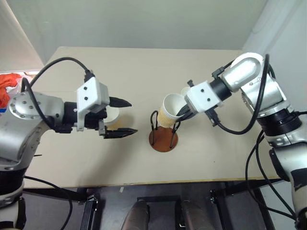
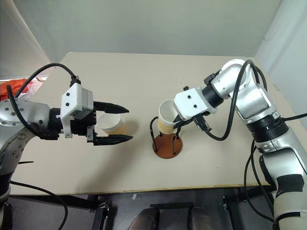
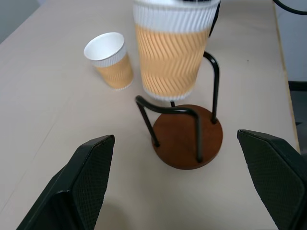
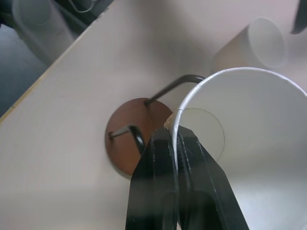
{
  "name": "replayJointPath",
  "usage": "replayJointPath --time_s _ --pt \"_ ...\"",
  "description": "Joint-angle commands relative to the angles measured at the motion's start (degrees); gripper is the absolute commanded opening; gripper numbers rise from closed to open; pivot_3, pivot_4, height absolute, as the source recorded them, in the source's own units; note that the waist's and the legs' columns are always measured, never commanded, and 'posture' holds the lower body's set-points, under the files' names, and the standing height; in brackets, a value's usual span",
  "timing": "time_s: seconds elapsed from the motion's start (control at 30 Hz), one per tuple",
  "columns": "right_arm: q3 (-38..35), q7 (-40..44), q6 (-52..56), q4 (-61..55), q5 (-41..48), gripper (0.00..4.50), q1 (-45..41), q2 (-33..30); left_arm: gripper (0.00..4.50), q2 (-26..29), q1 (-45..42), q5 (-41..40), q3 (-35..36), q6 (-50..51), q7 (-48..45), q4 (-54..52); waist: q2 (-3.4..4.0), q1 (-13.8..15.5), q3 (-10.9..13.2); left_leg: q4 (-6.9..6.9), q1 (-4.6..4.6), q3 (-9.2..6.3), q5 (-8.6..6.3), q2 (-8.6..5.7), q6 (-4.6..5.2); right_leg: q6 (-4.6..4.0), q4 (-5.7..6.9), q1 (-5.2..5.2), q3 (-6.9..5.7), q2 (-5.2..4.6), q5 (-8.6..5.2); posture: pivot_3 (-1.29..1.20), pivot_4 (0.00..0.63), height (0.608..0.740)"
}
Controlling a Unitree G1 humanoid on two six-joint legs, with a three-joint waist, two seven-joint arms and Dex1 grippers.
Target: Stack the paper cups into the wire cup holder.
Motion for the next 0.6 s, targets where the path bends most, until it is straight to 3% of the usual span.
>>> replayJointPath --time_s 0.03,0.13,0.3,0.4,0.6 --pt "0.26 0.22 -1.36 -1.04 1.60 0.22 -1.10 -0.74 4.50 1.15 0.10 -0.62 2.53 0.12 0.79 -1.36 0.00 -0.06 0.00 0.00 0.03 0.00 0.01 0.05 -0.02 -0.07 0.00 0.01 0.00 0.03 0.04 0.00 0.150 0.740" --pt "0.55 0.22 -1.52 -0.42 1.47 0.98 -1.63 -0.27 4.50 1.50 0.26 -0.61 2.56 -0.05 1.17 -1.17 0.00 -0.08 0.00 0.01 0.13 0.01 0.07 0.08 -0.07 -0.13 0.18 0.01 0.00 0.05 0.04 0.00 0.150 0.740" --pt "-1.35 -0.18 -2.94 3.27 -1.08 2.69 -2.82 1.54 4.50 1.47 -0.05 -0.33 2.23 -0.26 1.67 -0.85 0.00 -0.20 0.00 0.03 0.31 0.01 0.14 0.08 -0.10 -0.35 0.58 0.01 0.02 0.05 -0.05 0.00 0.150 0.740" --pt "-3.79 -5.78 -4.43 12.47 -4.56 3.70 -7.12 3.19 4.50 1.21 -1.08 1.45 1.59 -1.20 3.01 0.32 0.01 -0.27 0.00 0.03 0.38 0.01 0.15 0.10 -0.10 -0.42 0.71 -0.01 0.02 0.05 -0.10 0.00 0.150 0.740" --pt "-4.29 -22.64 -11.21 46.57 -14.80 3.70 -16.99 6.38 4.50 -5.08 -8.82 14.00 -4.77 -8.21 14.02 9.38 0.02 0.47 0.01 -0.03 0.43 -0.08 0.20 0.14 -0.09 -0.69 0.74 -0.08 0.04 0.02 -0.04 0.00 0.150 0.740"
